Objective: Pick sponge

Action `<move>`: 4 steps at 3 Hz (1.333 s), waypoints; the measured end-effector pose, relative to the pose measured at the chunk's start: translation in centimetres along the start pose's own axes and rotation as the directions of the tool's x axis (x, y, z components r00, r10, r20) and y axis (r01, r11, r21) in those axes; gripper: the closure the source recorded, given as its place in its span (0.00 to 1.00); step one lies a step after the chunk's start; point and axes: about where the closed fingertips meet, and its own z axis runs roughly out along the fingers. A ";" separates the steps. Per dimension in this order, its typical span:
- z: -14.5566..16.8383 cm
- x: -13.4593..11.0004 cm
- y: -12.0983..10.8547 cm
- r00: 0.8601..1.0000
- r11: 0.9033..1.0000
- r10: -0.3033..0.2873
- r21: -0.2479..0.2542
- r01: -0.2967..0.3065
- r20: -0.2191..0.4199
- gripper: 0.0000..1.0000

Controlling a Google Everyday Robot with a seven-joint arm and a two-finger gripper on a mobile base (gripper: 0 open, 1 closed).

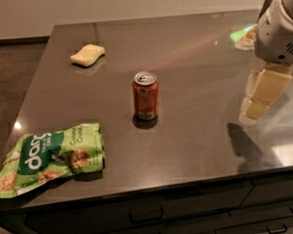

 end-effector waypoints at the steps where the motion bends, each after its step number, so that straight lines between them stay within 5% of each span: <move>1: 1.5 -4.0 -2.5 0.995 0.997 -0.078 0.007 0.078 0.055 0.00; 4: 6.2 -14.0 -13.2 0.959 0.966 -0.258 0.055 0.254 0.113 0.00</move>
Offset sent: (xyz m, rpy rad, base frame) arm 0.1354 0.1093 0.0077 0.0710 -0.0837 0.2477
